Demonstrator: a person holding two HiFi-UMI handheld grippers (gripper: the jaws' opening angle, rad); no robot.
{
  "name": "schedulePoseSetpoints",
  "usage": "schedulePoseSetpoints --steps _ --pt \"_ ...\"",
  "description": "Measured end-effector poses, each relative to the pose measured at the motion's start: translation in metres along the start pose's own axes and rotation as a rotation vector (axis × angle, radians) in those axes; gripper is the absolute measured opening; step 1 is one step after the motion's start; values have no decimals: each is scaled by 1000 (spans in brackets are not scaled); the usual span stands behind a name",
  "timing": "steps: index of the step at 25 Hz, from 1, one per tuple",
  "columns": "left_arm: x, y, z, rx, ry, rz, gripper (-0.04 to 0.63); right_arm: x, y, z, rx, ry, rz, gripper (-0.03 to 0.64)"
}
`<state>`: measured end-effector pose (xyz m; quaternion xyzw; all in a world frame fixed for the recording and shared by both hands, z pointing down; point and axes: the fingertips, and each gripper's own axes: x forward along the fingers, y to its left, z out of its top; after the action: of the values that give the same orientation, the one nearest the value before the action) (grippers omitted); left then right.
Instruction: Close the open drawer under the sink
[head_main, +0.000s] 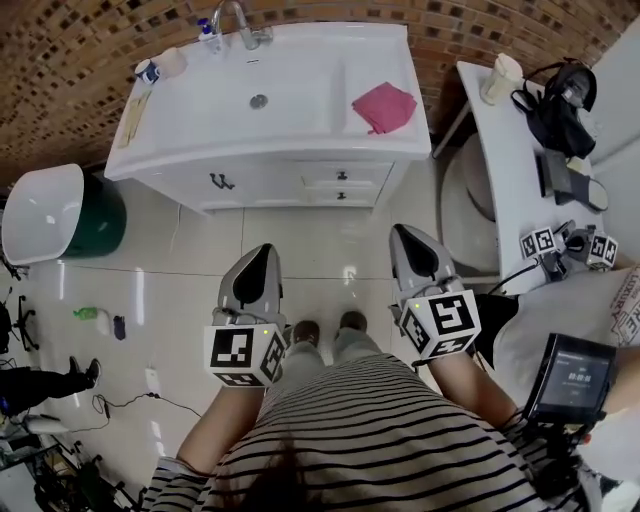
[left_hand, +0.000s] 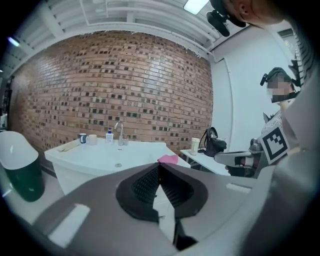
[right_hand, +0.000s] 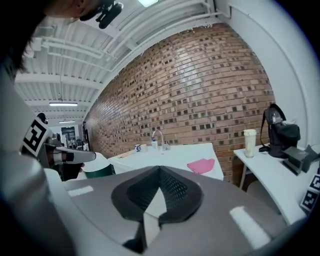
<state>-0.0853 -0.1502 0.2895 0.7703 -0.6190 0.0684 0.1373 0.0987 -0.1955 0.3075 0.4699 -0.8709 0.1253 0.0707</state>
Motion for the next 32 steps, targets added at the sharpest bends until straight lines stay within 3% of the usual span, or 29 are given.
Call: schedulePoseSetpoints --steps 8,19,25,32 --pt "-75 18 -11 8 -38 -34 14 -44 68 -12 -25 -15 -24 0" --pt "-244 85 -43 30 -56 -91 12 -128 235 -39 60 -44 -92 0" --pt "-290 89 -51 25 -83 -116 12 -164 276 -39 21 -53 -117 0" --pt "-314 83 -55 19 -90 -91 12 -184 301 -34 -15 -84 -80 0"
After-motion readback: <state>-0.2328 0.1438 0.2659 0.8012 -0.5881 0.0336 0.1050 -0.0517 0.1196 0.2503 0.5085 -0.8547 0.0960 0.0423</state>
